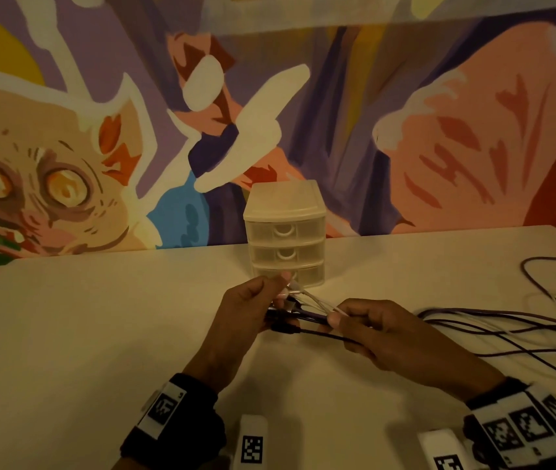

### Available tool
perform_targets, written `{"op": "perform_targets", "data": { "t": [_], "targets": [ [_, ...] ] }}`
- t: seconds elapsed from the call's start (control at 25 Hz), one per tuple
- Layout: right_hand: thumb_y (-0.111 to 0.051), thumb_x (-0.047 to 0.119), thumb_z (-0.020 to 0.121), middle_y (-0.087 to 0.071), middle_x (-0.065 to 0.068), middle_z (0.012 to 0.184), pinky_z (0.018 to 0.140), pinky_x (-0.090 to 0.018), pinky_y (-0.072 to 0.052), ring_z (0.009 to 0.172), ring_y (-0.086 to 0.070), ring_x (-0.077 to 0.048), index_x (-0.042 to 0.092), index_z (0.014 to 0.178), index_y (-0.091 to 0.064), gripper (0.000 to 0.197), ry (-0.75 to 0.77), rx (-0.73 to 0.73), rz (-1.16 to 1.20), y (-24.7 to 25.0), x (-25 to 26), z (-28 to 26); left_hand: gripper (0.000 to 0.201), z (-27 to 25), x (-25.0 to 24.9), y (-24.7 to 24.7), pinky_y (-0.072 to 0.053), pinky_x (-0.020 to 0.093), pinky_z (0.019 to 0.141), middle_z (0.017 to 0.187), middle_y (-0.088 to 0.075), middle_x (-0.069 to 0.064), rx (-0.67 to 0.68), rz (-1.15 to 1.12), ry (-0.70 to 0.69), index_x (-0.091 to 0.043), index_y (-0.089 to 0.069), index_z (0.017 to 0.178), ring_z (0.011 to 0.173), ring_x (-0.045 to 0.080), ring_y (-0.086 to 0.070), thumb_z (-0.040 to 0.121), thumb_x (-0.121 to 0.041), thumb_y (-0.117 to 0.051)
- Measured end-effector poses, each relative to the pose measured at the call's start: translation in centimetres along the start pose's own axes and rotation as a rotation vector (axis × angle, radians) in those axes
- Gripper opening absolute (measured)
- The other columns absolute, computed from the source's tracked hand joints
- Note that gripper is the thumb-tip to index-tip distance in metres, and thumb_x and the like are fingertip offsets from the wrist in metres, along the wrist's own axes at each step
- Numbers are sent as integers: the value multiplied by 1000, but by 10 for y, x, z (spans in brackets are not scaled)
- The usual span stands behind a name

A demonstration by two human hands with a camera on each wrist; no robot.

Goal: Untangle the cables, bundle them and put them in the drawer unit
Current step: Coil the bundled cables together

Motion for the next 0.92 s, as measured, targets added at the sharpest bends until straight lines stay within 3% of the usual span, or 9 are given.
{"op": "perform_targets", "data": {
  "t": [0.16,0.24,0.36,0.48,0.52,0.6,0.72,0.84,0.92],
  "targets": [
    [-61,53,102,-58,5,75,55,-24,-41,61,-48,-10,24,94,-70,31,10,61,-40,-7,8,-5,25,-2,4,2,-65,35,64,76,-73,11,22,30,13,-5,-80,88,70,32,-76,98,-28,-74],
    [-57,52,105,-63,5,74,56,-27,-46,58,-53,-13,22,91,-66,34,14,99,-64,-10,11,-7,39,-1,8,4,-62,34,59,78,-76,14,6,51,25,9,-69,93,66,30,-74,94,-28,-78],
    [-48,53,109,-65,7,78,66,-29,-48,63,-59,-8,24,92,-61,36,33,116,-143,-13,12,-9,41,-1,6,4,-62,34,58,88,-78,16,-18,41,0,-6,-51,88,70,30,-75,90,-28,-85],
    [-45,56,108,-70,2,94,77,-31,-47,98,-73,-16,27,109,-66,36,-10,61,-115,-9,4,-8,29,-3,8,-4,-61,30,69,102,-81,9,66,31,23,-20,-63,113,83,23,-80,95,-35,-79],
    [-46,56,108,-70,0,93,75,-31,-46,96,-72,-20,26,111,-67,36,-8,41,-132,-8,4,-6,26,-4,10,-8,-60,29,72,105,-81,8,110,53,26,-26,-67,120,84,20,-79,98,-39,-74],
    [-49,52,108,-64,0,82,67,-30,-44,70,-61,-14,22,104,-66,35,28,4,-175,-5,7,-5,28,-6,13,-15,-56,26,75,103,-78,7,182,149,24,-25,-73,119,84,15,-74,103,-46,-65],
    [-51,50,107,-64,-2,81,64,-27,-44,64,-52,-3,27,93,-62,30,90,-63,-227,-2,13,-5,34,-10,13,-23,-59,32,76,96,-79,6,239,183,33,-17,-69,116,84,24,-72,107,-47,-57],
    [-49,52,107,-65,2,82,63,-24,-43,64,-53,-1,32,91,-60,28,110,-78,-268,-2,14,-5,21,-12,9,-24,-56,35,55,94,-79,9,247,133,56,-24,-65,121,72,31,-73,112,-36,-50],
    [-46,55,107,-64,4,80,64,-24,-44,64,-53,-1,32,92,-60,31,113,-84,-261,-4,15,-4,30,-12,9,-23,-44,29,48,81,-75,6,192,218,49,-20,-73,108,59,21,-62,110,-42,-53]
  ]
}}
Point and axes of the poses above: each hand's wrist, its own z-axis towards the middle knuckle, its own y-axis out of the back of the hand, x = y × z, the point moved 7 cm from there along z, towards the middle knuckle
